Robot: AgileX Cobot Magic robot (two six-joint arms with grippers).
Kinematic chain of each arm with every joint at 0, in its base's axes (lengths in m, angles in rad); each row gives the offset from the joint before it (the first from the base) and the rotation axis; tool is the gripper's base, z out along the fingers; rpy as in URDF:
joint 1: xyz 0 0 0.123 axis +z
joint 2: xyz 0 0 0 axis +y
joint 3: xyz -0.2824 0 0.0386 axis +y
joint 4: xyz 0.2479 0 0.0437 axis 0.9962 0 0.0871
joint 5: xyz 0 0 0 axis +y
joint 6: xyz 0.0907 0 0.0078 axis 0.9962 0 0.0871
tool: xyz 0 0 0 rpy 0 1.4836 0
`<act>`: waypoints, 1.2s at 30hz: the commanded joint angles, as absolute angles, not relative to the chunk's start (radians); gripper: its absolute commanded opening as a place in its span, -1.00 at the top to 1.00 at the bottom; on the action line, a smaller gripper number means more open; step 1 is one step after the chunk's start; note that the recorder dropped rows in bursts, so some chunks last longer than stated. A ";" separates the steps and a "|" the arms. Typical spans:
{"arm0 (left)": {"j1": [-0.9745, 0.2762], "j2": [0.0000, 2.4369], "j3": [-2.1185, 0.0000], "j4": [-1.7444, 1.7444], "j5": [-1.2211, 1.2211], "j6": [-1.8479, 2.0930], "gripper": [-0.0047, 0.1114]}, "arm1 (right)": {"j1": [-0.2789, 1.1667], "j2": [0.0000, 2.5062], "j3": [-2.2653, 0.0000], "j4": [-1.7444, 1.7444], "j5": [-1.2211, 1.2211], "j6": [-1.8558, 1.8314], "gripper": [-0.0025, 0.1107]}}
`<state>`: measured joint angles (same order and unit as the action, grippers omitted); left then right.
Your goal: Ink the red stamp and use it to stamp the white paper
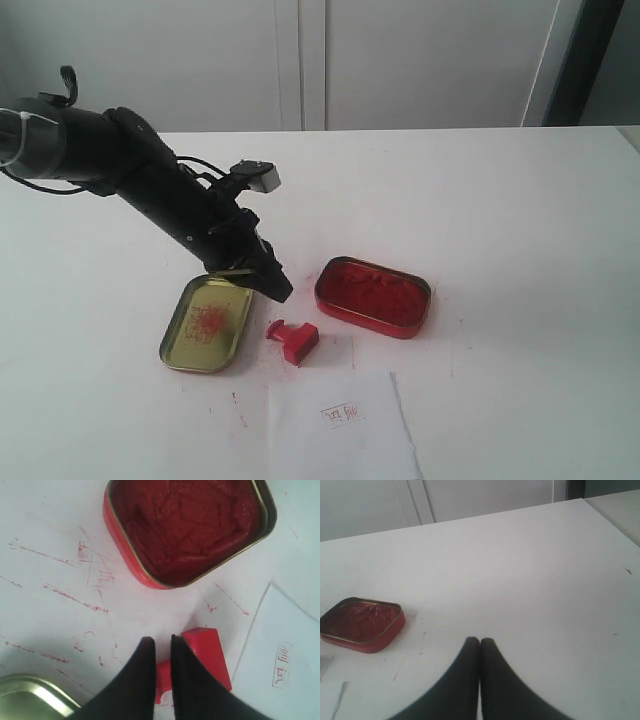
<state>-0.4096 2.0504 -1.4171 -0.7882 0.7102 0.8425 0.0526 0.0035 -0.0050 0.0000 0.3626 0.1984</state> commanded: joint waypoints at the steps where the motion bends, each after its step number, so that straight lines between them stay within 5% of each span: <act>1: -0.407 2.016 -1.410 -0.790 0.726 0.830 0.92 | 0.050 0.000 0.000 0.000 0.349 0.197 0.96; 36: -0.268 1.862 -1.410 -0.068 0.779 -0.040 0.92 | 0.050 0.000 0.000 0.000 0.349 0.197 0.96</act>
